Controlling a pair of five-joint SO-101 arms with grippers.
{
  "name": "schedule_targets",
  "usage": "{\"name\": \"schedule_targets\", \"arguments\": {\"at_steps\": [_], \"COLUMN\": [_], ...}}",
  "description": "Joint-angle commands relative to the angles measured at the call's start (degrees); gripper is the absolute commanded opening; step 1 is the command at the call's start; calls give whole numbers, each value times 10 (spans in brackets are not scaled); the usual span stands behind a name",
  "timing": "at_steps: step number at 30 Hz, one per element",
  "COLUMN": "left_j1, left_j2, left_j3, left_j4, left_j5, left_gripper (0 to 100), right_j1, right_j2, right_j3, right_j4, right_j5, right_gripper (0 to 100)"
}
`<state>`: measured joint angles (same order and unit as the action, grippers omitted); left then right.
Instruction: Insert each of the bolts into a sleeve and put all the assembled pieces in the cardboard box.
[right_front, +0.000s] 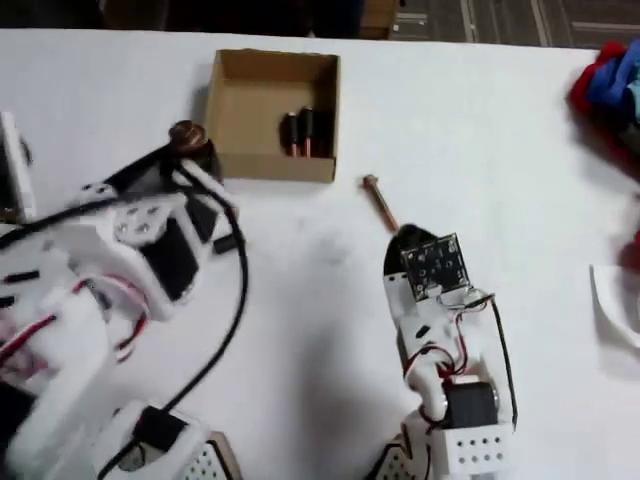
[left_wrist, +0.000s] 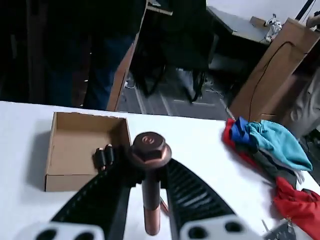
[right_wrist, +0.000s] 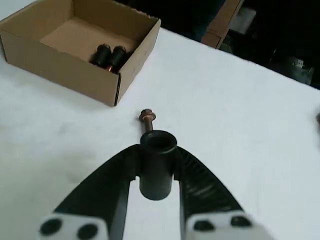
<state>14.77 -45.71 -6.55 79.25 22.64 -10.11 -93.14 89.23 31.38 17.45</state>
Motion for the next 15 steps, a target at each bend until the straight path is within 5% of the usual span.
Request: {"name": "schedule_targets", "arguments": {"at_steps": [1, 7, 15], "left_j1": [-1, 1, 57], "left_j2": [-34, -69, -69], "left_j3": [217, 428, 446], "left_j4": [-175, -523, -586], "left_j5": [5, 7, 65], "left_gripper": [25, 25, 25], "right_j1": [-36, -136, -153], "right_j2": [-10, -11, -12], "right_j3": [36, 19, -14], "right_j4": [-145, -214, -225], "right_j5": [-5, -5, -17], "right_gripper": [23, 23, 23]}}
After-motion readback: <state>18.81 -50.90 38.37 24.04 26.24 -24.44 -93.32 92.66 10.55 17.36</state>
